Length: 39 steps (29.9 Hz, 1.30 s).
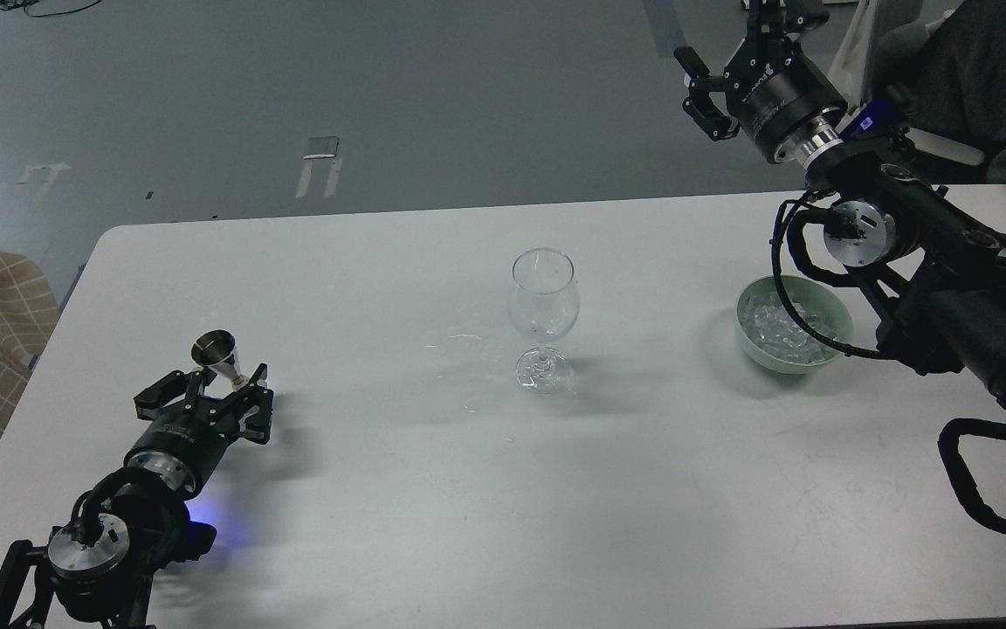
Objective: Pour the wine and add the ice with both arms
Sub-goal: 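Close the left gripper around the metal jigger, then lift the jigger with the left gripper and carry it beside the wine glass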
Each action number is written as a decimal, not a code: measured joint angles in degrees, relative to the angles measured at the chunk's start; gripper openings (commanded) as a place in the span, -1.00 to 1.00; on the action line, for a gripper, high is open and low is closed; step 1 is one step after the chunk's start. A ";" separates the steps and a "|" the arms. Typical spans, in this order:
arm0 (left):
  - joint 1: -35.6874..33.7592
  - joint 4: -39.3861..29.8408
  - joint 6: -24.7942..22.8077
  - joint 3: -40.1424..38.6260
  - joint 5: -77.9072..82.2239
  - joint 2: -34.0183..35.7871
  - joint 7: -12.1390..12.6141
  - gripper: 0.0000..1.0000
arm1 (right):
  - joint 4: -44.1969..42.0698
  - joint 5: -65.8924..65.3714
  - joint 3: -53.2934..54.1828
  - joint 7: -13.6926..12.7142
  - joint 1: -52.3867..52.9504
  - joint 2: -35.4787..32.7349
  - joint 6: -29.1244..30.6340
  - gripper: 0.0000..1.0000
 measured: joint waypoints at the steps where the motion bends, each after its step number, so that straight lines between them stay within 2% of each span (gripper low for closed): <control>1: -0.11 0.20 -0.02 0.00 0.00 -0.02 -0.05 -0.22 | 0.02 0.00 -0.59 0.08 0.09 0.00 0.00 1.00; 6: -0.57 0.55 -0.33 0.12 0.03 -0.07 -0.21 -0.57 | 0.09 0.00 -1.37 0.21 0.20 0.07 -0.01 1.00; 16: -0.87 0.58 -0.83 0.01 1.64 -0.25 -0.21 -0.69 | 0.09 0.00 -1.39 0.22 0.21 0.00 -0.01 1.00; 19: -0.87 0.58 -1.05 -0.08 1.65 -0.32 -0.21 -0.85 | 0.09 0.00 -1.40 0.22 0.23 0.00 -0.01 1.00; 20: -0.87 0.58 -1.12 -0.09 1.65 -0.33 -0.21 -0.98 | 0.09 0.00 -1.40 0.22 0.25 0.00 -0.01 1.00; 28: -1.66 0.58 -1.46 -0.10 1.44 -0.42 -0.18 -1.00 | 0.09 0.00 -1.40 0.23 0.30 0.00 -0.01 1.00; 39: -6.56 0.08 -0.68 0.88 1.57 -0.07 0.92 -1.00 | -0.47 0.16 -1.45 0.16 -0.06 -0.46 -0.38 1.00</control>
